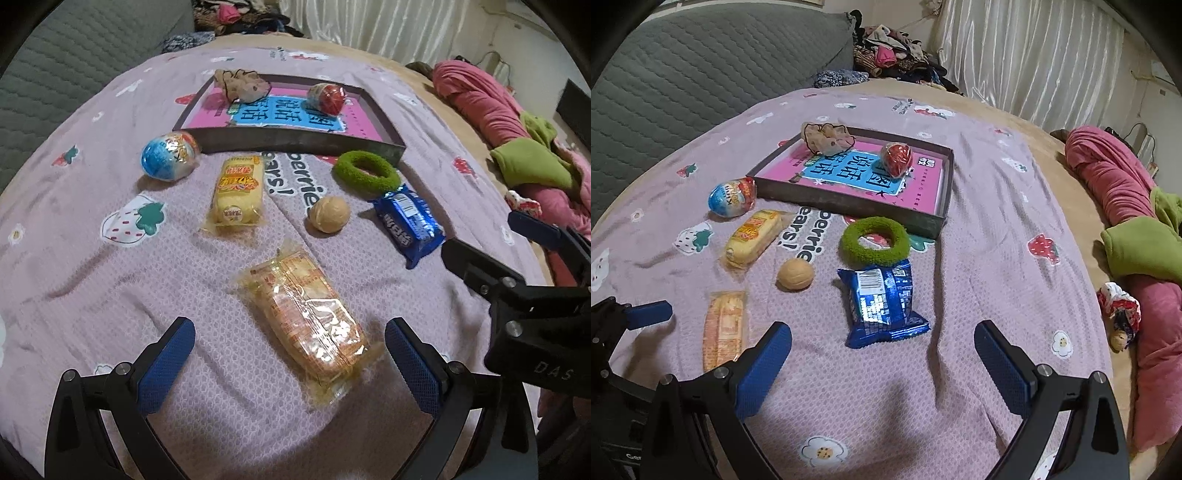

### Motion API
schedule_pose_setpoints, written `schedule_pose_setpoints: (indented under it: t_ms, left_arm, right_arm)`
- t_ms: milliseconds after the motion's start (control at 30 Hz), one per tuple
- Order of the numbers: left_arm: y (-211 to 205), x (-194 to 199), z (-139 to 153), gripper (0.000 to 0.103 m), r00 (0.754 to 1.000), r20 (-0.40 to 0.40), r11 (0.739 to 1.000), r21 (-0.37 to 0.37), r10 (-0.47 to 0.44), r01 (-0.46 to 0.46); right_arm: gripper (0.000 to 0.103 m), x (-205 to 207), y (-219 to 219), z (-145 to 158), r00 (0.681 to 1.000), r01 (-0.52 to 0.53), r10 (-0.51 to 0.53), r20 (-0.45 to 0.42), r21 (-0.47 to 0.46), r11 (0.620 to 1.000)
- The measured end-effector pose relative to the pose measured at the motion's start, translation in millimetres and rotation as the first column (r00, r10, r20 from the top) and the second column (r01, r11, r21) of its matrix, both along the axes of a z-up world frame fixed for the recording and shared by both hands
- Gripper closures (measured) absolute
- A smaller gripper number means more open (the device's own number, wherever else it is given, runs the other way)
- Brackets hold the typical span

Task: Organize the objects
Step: 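Withdraw both grippers and move toward the wafer pack and blue packet, then grasp the wafer pack with the left gripper while the right gripper grasps the blue cookie packet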

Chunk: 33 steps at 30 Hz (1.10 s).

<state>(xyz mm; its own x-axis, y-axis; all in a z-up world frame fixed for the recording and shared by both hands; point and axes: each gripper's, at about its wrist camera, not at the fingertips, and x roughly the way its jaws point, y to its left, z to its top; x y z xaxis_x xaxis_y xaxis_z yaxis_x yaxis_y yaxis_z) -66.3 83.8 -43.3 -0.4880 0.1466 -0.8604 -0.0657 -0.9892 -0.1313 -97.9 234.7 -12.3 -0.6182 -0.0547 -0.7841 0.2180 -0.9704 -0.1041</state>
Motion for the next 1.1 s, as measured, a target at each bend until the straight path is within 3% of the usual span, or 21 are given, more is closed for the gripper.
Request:
schedule_pose_setpoints:
  t_ms: [533,800,1100]
  left_arm:
    - [9.6,-19.5,-20.0,0.001,0.998,0.045,0.999,-0.018,0.047,-0.046]
    - [9.2,-21.8,-29.6,0.003,0.997,0.061,0.999,0.016,0.045,-0.046]
    - [6.8,-25.5,-30.6,0.008,0.995,0.075,0.996,0.055,0.071,-0.076]
  right_arm:
    - [0.003,-44.0,-1.2,-27.7,0.999,-0.016,0.015,0.051,0.024,1.000]
    - [0.004,-63.4,0.7,-50.0,0.995,-0.011,0.011,0.097,0.002,1.000]
    - [0.027,-73.8,9.7,-62.4,0.989,-0.002,0.013,0.150,-0.072,0.997]
